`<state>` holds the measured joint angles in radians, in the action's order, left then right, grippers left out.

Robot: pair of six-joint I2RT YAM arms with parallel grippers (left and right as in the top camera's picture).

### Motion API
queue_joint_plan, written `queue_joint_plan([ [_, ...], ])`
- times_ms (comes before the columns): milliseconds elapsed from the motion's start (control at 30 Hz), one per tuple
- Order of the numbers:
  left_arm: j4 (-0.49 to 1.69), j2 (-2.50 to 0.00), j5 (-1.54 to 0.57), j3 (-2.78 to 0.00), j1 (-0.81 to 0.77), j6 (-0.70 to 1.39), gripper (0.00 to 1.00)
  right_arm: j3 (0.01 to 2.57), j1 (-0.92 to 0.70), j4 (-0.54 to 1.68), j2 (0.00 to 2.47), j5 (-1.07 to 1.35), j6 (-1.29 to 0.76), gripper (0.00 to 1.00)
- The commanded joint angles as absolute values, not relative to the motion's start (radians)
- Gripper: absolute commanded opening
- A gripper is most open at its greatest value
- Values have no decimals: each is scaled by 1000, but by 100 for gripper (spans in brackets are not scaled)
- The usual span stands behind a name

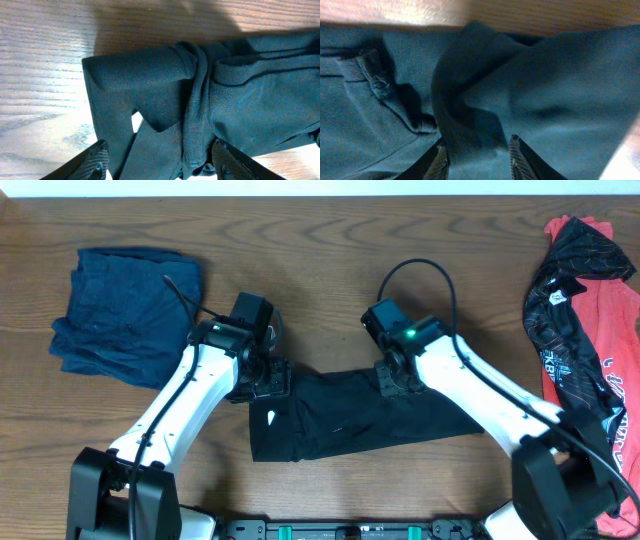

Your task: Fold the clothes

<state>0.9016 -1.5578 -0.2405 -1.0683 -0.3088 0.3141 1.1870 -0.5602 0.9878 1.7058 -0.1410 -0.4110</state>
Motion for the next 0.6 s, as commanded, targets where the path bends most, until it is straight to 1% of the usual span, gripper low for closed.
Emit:
queue_joint_plan([
  [0,907,-1554,-243,-1068,-309,309,68,1183,-575,1011,1628,-191,-459,38],
  [233,905,-1554,-243,-1068,-309,309,68,1159,-611,1074,1623,-156,-459,40],
  [367,904,-1554,-243,-1068,-309,309,68,1092,-643,1010,1623,-91,-461,39],
  [567,903,-1554,-243,-1068,-309,309,68,952,-694,876,1623,-89,-529,38],
])
